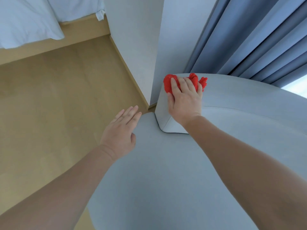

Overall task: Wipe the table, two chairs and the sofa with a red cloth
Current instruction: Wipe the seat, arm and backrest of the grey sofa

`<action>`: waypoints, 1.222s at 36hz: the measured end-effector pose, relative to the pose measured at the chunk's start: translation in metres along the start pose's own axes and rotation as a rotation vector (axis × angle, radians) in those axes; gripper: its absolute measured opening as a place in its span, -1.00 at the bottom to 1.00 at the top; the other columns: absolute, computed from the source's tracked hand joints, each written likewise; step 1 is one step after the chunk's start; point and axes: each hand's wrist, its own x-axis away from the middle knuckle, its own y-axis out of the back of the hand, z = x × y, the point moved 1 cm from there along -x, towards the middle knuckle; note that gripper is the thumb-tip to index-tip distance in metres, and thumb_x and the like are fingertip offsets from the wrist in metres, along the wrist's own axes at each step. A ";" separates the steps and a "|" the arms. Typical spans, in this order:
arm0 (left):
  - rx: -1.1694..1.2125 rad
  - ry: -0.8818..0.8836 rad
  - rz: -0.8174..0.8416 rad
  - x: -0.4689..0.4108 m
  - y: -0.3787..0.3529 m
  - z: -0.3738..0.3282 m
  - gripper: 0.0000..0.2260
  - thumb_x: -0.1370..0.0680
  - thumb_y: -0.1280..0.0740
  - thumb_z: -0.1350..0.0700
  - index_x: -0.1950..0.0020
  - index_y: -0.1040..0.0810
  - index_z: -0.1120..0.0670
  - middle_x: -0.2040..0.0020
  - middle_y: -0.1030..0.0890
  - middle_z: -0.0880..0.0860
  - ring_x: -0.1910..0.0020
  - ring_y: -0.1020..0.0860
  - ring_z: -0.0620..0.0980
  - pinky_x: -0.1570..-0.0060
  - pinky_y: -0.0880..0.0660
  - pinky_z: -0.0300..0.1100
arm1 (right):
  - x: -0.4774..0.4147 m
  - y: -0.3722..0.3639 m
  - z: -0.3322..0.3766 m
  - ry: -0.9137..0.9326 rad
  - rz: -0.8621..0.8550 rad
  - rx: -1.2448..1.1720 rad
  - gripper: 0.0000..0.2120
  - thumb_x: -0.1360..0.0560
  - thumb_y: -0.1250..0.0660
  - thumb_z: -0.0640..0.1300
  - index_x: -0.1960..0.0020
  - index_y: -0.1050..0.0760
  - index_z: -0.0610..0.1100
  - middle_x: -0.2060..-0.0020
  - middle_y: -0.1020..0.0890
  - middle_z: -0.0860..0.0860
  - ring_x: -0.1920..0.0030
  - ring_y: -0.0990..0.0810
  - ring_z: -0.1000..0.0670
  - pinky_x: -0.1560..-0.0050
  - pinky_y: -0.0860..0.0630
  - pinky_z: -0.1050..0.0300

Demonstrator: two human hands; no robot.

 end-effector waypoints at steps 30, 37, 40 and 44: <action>0.678 -0.090 -0.146 0.025 0.070 -0.035 -0.22 -0.42 -0.32 0.23 -0.49 -0.01 -0.20 -0.45 -0.28 -0.07 -0.37 -0.32 -0.12 -0.28 -0.37 -0.11 | 0.086 0.122 0.083 -0.702 0.465 -1.536 -0.60 -0.64 -0.05 0.08 -0.03 -0.62 -0.08 0.19 -0.66 -0.18 0.12 -0.58 -0.18 0.04 -0.50 -0.05; 1.005 0.051 -0.306 0.003 0.063 -0.048 -0.48 -0.43 -0.20 0.49 -0.01 -0.38 -0.17 0.14 -0.53 -0.32 0.23 -0.51 -0.30 0.25 -0.48 -0.37 | 0.125 0.090 0.036 -0.916 0.332 -1.454 -0.73 -0.62 -0.12 0.11 -0.15 -0.54 0.06 -0.15 -0.62 0.04 -0.16 -0.59 0.03 -0.25 -0.48 -0.07; 1.079 0.030 -0.338 -0.021 0.047 -0.050 -0.44 -0.42 -0.19 0.52 0.02 -0.37 -0.20 0.20 -0.53 -0.02 0.24 -0.58 -0.17 0.36 -0.45 -0.37 | 0.146 0.070 0.026 -1.006 0.206 -1.454 -0.73 -0.63 -0.13 0.08 -0.13 -0.56 0.03 -0.10 -0.66 0.03 -0.11 -0.62 0.00 -0.22 -0.50 -0.07; 1.265 -0.087 -0.274 -0.073 0.001 -0.041 -0.73 -0.40 -0.07 0.52 0.16 -0.27 0.15 0.30 -0.26 0.21 0.28 -0.38 0.11 0.26 -0.41 -0.02 | 0.167 0.031 0.018 -1.031 0.086 -1.436 -0.72 -0.63 -0.13 0.07 -0.12 -0.58 0.01 -0.03 -0.69 0.07 -0.05 -0.66 0.01 -0.19 -0.51 -0.08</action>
